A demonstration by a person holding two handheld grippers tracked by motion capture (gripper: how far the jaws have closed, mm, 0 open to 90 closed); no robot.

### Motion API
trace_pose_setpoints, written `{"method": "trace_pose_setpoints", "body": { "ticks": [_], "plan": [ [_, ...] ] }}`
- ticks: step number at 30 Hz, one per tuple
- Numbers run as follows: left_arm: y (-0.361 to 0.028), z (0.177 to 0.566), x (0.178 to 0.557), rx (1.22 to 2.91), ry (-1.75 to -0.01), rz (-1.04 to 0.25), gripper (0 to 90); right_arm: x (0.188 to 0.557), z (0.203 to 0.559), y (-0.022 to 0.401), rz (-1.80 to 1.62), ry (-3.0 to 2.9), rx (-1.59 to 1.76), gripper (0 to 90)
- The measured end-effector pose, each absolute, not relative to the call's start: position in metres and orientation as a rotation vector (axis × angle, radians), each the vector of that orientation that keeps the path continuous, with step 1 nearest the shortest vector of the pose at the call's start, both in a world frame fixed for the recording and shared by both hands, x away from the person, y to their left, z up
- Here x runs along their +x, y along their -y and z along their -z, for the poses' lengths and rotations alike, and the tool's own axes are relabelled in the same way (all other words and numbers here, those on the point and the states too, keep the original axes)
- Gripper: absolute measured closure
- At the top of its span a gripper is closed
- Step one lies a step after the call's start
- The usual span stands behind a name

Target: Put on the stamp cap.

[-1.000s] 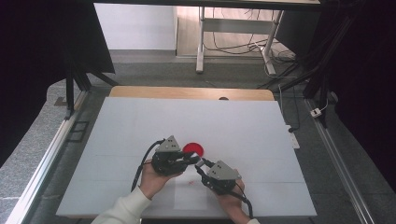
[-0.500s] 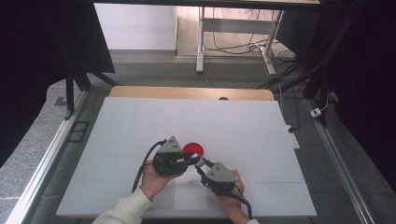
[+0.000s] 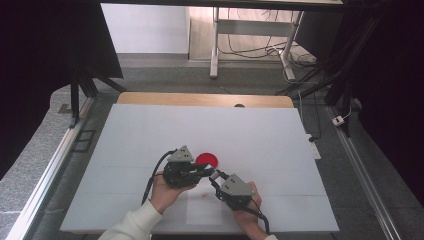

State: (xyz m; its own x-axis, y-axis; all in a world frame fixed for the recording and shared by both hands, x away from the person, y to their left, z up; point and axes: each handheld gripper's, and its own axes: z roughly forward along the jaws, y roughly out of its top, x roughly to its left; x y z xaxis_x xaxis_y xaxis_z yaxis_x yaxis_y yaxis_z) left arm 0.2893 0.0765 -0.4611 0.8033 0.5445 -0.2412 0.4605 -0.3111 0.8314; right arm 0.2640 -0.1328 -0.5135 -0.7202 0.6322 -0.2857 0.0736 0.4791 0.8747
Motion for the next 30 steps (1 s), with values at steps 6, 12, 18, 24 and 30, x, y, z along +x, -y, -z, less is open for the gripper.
{"method": "trace_pose_setpoints", "body": {
  "ticks": [6,12,18,24,30],
  "plan": [
    [-0.0767,0.4625,0.2907,1.961,-0.754,-0.080,76.2,0.2643,0.5126,0.1328,-1.212,-2.142,0.562,65.1],
    [-0.0763,0.4654,0.2912,1.961,-0.760,-0.068,76.3,0.2625,0.5124,0.1305,-1.196,-2.147,0.536,65.2],
    [-0.0752,0.4701,0.2923,1.961,-0.770,-0.061,76.2,0.2639,0.5152,0.1311,-1.187,-2.163,0.544,65.0],
    [-0.0774,0.4685,0.2921,1.950,-0.766,-0.063,76.1,0.2664,0.5152,0.1328,-1.194,-2.186,0.537,64.4],
    [-0.0783,0.4656,0.2918,1.948,-0.754,-0.059,76.0,0.2669,0.5136,0.1351,-1.209,-2.189,0.527,63.0]
  ]
}}
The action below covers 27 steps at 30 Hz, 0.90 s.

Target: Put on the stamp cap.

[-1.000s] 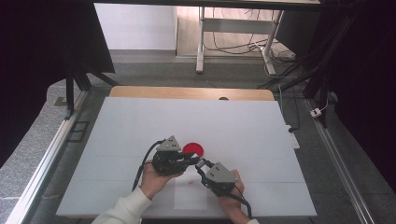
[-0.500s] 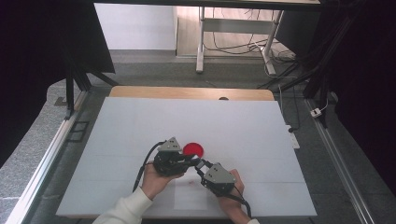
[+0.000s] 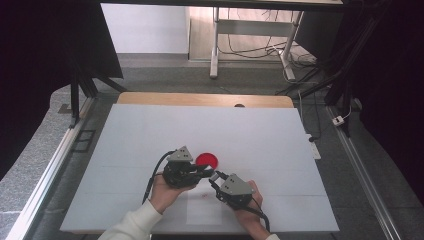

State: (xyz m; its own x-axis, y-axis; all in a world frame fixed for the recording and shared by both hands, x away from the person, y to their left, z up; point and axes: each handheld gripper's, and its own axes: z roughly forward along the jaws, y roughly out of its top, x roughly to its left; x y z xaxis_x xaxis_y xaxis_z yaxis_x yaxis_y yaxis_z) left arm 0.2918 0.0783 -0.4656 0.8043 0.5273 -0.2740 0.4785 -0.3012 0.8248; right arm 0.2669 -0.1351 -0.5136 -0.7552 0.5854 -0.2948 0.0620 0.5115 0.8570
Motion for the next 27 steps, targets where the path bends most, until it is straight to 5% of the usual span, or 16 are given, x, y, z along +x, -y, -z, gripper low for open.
{"method": "trace_pose_setpoints", "body": {
  "ticks": [10,27],
  "plan": [
    [-0.085,0.457,0.291,1.926,-0.736,-0.069,76.0,0.271,0.514,0.143,-1.238,-2.224,0.569,51.9],
    [-0.096,0.450,0.291,1.943,-0.724,-0.119,75.9,0.280,0.509,0.225,-1.231,-2.251,0.741,49.5]
  ]
}}
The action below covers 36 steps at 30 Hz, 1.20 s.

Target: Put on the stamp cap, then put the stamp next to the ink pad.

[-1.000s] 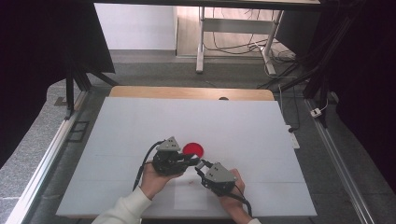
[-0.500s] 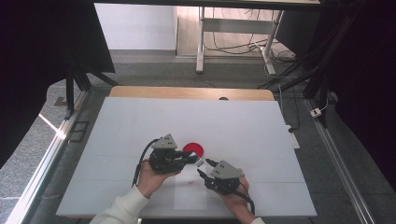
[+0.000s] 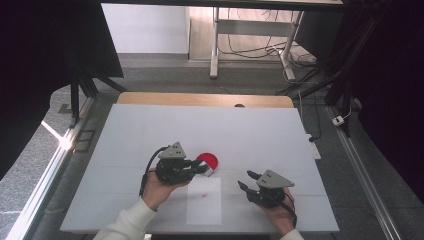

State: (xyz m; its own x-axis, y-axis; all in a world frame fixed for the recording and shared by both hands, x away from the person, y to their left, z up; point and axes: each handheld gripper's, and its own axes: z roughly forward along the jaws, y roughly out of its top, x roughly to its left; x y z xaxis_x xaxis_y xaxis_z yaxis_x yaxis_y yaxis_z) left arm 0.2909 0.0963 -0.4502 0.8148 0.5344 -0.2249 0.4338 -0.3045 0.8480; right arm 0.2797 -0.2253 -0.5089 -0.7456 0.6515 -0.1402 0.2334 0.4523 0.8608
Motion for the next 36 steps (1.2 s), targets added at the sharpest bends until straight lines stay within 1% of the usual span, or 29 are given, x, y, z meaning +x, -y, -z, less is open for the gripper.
{"method": "trace_pose_setpoints", "body": {
  "ticks": [6,22,28,36],
  "plan": [
    [-0.103,0.448,0.292,1.937,-0.734,-0.137,75.9,0.279,0.507,0.254,-1.232,-2.224,0.792,49.7],
    [-0.118,0.444,0.296,1.926,-0.750,-0.195,75.8,0.272,0.508,0.310,-1.191,-2.171,0.872,49.1],
    [-0.123,0.443,0.301,1.948,-0.762,-0.273,75.8,0.276,0.510,0.313,-1.188,-2.171,0.881,48.7],
    [-0.131,0.448,0.311,1.957,-0.811,-0.287,75.8,0.278,0.513,0.308,-1.190,-2.197,0.866,48.4]
  ]
}}
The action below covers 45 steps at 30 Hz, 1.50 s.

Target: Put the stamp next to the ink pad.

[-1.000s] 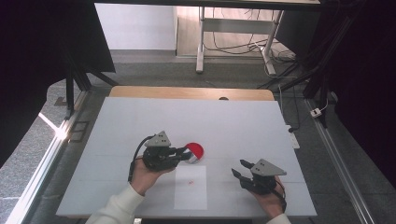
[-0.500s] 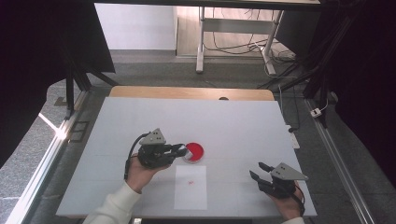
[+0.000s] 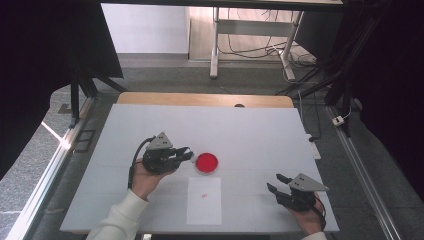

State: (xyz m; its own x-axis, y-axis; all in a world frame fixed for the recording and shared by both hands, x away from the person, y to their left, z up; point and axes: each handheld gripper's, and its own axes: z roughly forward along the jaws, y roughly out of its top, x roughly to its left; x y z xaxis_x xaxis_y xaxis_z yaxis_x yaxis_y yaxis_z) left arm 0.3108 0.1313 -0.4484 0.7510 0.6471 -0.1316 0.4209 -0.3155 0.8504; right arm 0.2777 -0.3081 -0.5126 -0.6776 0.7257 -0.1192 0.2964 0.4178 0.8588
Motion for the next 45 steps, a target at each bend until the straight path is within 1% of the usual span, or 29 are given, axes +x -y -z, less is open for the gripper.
{"method": "trace_pose_setpoints", "body": {
  "ticks": [7,15,24,34,45],
  "plan": [
    [-0.135,0.459,0.321,1.993,-0.859,-0.316,75.7,0.278,0.513,0.310,-1.180,-2.196,0.871,48.4],
    [-0.138,0.473,0.332,2.041,-0.902,-0.316,75.7,0.278,0.514,0.309,-1.169,-2.198,0.868,48.3],
    [-0.132,0.487,0.343,2.104,-0.941,-0.345,75.7,0.277,0.515,0.310,-1.171,-2.198,0.869,48.3],
    [-0.124,0.497,0.349,2.187,-0.963,-0.371,75.4,0.277,0.516,0.308,-1.149,-2.209,0.861,47.9],
    [-0.120,0.503,0.350,2.217,-0.966,-0.374,74.9,0.277,0.516,0.308,-1.149,-2.205,0.860,47.6]
  ]
}}
